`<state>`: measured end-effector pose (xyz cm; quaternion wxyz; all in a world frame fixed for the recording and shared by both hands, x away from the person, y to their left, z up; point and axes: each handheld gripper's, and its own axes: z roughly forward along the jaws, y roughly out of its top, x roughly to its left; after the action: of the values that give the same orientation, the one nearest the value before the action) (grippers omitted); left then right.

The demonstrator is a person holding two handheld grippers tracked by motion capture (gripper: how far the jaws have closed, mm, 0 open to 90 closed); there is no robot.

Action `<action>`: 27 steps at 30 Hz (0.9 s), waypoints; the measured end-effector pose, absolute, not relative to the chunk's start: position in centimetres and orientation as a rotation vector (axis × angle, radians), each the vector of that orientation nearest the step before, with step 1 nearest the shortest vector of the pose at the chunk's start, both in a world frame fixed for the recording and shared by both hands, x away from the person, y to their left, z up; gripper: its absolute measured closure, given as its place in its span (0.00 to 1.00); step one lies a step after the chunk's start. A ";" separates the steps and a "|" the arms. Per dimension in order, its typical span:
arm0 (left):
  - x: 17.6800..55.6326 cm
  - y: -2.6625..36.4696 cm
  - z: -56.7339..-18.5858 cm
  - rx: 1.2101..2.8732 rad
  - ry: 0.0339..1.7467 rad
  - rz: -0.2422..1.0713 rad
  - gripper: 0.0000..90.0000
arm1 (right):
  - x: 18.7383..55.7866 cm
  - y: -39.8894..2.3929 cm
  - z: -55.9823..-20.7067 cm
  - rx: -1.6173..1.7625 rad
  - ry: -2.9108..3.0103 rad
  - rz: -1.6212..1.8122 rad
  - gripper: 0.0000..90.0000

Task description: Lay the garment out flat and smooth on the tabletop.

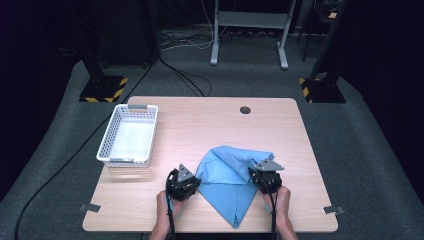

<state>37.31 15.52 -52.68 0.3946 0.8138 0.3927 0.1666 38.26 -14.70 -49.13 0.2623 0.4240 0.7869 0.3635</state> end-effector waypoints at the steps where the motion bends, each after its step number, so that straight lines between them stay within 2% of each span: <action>1: 37.3 15.5 -52.7 2.064 0.996 0.423 0.84 | 38.8 -14.9 -48.9 1.144 2.123 0.976 0.97; 10: 37.3 15.5 -52.7 2.063 0.997 0.419 0.84 | 44.1 -16.2 -47.3 1.165 2.116 0.904 0.96; 27: 37.3 15.5 -52.7 2.063 0.996 0.418 0.84 | 51.3 -15.9 -48.2 1.184 2.114 0.793 0.96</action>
<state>37.33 15.53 -52.68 0.3953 0.8139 0.3927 0.1648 51.28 -15.94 -48.16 0.2919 0.4443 0.7931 0.2974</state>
